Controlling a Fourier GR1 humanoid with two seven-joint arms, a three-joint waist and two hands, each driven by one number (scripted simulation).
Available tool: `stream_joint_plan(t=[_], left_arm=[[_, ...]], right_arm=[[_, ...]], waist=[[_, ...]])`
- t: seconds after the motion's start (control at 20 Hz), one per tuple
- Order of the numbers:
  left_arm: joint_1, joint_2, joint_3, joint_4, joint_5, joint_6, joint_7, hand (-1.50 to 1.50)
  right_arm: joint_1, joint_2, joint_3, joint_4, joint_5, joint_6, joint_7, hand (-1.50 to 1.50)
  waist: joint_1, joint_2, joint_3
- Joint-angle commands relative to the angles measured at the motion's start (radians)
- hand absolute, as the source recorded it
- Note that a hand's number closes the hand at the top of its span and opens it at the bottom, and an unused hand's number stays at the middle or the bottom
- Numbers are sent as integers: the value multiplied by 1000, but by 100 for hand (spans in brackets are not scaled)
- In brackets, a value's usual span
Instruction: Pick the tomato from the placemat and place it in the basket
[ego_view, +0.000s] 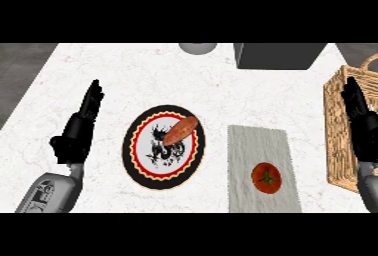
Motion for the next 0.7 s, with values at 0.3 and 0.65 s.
stream_joint_plan(t=[0.3,0.65], left_arm=[[2,79,-46,-100,37,-176,64,0],[14,102,-25,-134,63,-215,79,0]], right_arm=[[202,41,162,-308,283,-165,-244,150],[224,470,398,-157,629,-692,-188,-150]], waist=[[-36,39,-18],[-11,51,-18]])
